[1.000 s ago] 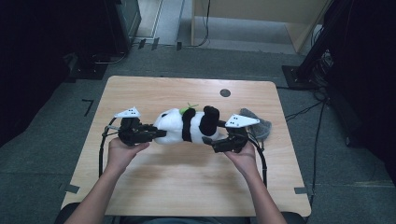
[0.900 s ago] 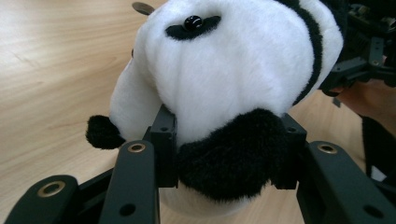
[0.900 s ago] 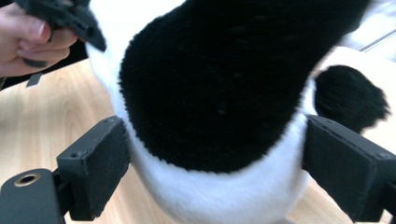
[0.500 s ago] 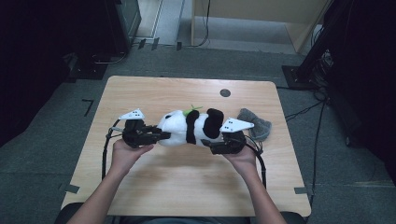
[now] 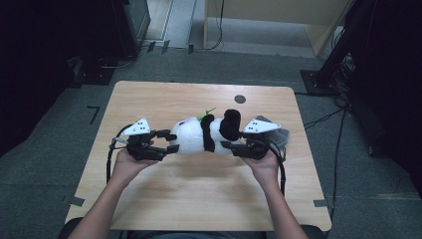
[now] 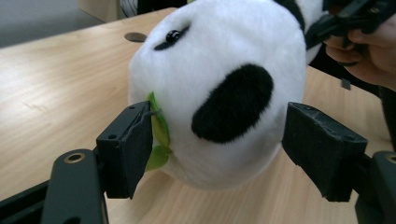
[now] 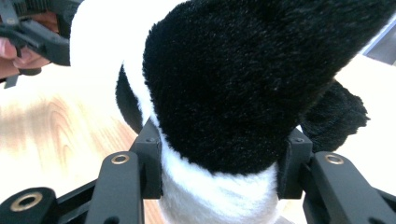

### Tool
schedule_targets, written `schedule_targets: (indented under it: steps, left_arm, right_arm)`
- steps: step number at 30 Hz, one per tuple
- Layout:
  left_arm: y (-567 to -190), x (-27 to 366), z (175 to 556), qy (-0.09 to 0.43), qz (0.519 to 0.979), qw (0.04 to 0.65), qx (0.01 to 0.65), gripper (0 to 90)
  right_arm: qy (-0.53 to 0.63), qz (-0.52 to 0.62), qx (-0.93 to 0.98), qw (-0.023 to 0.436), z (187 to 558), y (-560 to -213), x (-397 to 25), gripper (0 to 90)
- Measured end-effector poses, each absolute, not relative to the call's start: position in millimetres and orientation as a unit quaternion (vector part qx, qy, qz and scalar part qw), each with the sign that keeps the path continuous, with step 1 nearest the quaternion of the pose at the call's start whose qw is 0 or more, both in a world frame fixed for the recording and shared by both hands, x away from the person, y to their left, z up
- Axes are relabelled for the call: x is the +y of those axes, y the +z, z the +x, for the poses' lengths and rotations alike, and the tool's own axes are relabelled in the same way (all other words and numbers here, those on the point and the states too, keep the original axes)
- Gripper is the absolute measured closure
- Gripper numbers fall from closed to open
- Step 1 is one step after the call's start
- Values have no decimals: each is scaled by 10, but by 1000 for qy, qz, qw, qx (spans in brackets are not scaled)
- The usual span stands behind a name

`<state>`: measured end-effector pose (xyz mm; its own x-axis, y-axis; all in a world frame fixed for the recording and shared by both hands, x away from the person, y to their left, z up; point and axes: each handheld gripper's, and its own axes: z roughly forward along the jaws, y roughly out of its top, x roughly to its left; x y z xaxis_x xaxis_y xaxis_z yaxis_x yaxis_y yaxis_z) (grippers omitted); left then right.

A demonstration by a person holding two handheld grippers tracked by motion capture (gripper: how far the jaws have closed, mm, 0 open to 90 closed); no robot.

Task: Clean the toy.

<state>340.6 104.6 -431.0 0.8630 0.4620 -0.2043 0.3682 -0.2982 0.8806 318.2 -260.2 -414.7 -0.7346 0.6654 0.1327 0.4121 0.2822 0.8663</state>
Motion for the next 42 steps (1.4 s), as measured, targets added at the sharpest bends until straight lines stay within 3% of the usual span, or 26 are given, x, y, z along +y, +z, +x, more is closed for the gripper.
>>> schedule_targets:
  steps: [10,21,23,29,33,37,42]
  left_arm:
    - [-4461,1053,3366,44,815,520,251,245]
    - [-4500,960,3366,73,811,524,251,143]
    - [-4495,958,3365,79,810,516,267,182]
    - [-4466,940,3340,76,804,510,296,430]
    - [-4455,944,3351,58,802,508,309,475]
    - [-4402,1002,3352,41,791,524,311,543]
    - [-4330,1096,3371,16,778,542,318,610]
  right_arm:
    - [502,371,775,98,3187,-4064,-2645,492]
    - [525,372,763,61,3150,-4037,-2526,497]
    - [521,367,768,63,3140,-4048,-2478,496]
    - [517,367,771,67,3169,-4079,-2469,428]
    - [511,366,774,80,3173,-4084,-2465,372]
    - [525,363,767,70,3216,-4102,-2510,265]
    - [556,342,755,59,3236,-4121,-2582,197]
